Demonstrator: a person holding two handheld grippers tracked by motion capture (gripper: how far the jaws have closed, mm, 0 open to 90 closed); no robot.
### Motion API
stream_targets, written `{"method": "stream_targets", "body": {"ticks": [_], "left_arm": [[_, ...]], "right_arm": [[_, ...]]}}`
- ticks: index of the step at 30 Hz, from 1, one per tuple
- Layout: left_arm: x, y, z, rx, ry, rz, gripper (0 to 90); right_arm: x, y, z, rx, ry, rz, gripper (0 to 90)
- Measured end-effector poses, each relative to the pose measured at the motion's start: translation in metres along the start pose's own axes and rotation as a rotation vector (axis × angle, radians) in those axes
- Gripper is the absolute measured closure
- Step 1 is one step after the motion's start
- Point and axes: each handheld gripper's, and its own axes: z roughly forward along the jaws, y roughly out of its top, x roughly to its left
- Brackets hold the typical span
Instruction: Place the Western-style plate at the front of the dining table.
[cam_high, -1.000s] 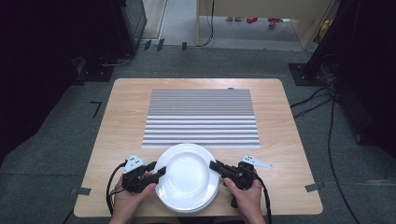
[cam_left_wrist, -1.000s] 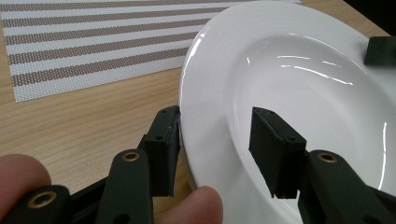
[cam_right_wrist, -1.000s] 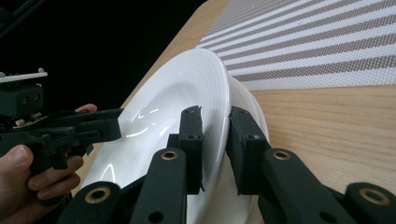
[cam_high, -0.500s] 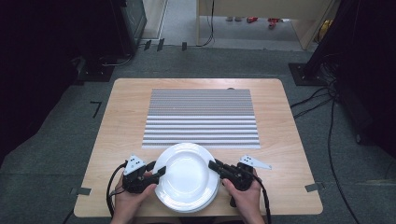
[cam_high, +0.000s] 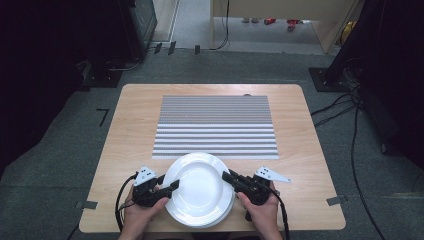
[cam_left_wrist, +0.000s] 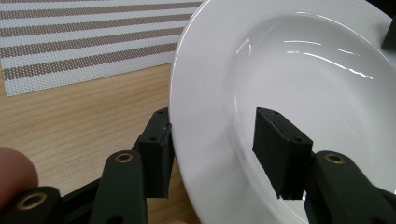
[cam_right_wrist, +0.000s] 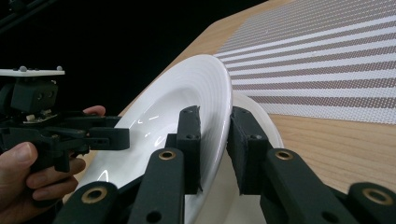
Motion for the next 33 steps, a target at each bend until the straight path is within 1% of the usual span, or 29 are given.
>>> {"method": "stream_targets", "body": {"ticks": [2, 3, 4, 6, 7, 9, 11, 13, 16, 19, 21, 26, 27, 30, 33], "left_arm": [[0.000, 0.000, 0.000, -0.003, 0.001, 0.008, 51.0], [0.001, 0.000, -0.001, -0.003, -0.001, 0.008, 53.1], [0.002, -0.001, -0.001, -0.003, -0.002, 0.007, 53.1], [0.003, -0.001, -0.002, -0.012, -0.006, -0.007, 56.0], [0.004, -0.001, -0.002, -0.010, -0.009, -0.012, 57.6], [0.003, -0.002, -0.002, -0.015, 0.002, -0.012, 58.7], [0.003, -0.002, -0.001, -0.015, 0.005, -0.014, 60.3], [0.003, -0.002, -0.002, -0.016, 0.002, -0.025, 60.6], [0.003, -0.002, -0.003, -0.030, 0.006, -0.033, 61.9], [-0.002, -0.001, -0.004, -0.039, 0.047, -0.003, 61.7], [-0.005, -0.001, -0.005, -0.054, 0.059, -0.004, 62.1], [-0.004, 0.000, -0.007, -0.066, 0.051, -0.011, 63.1], [-0.004, 0.000, -0.007, -0.073, 0.054, -0.007, 63.4], [-0.004, 0.001, -0.010, -0.089, 0.044, -0.013, 64.4], [-0.004, 0.001, -0.011, -0.101, 0.040, -0.019, 65.4]], "right_arm": [[0.001, -0.001, -0.001, 0.000, -0.005, 0.000, 76.4], [0.001, -0.001, -0.001, -0.006, -0.004, -0.005, 76.2], [0.001, -0.001, -0.001, -0.006, -0.004, -0.005, 76.2], [0.001, -0.002, 0.001, -0.011, -0.008, -0.008, 76.0], [0.001, -0.004, 0.004, -0.012, -0.028, -0.020, 75.1], [0.000, -0.005, 0.004, -0.016, -0.035, -0.023, 74.9], [0.000, -0.007, 0.005, -0.024, -0.039, -0.018, 74.9], [0.000, -0.007, 0.006, -0.026, -0.042, -0.017, 74.9], [0.001, -0.009, 0.007, -0.036, -0.054, -0.014, 74.7], [0.000, -0.012, 0.008, -0.044, -0.065, -0.005, 74.2], [0.000, -0.013, 0.009, -0.049, -0.067, 0.002, 74.2], [0.002, -0.014, 0.009, -0.071, -0.064, 0.004, 74.7], [0.002, -0.013, 0.008, -0.078, -0.061, 0.013, 75.1], [0.002, -0.013, 0.008, -0.084, -0.056, 0.019, 75.3], [0.002, -0.013, 0.008, -0.088, -0.062, 0.022, 75.0]]}}
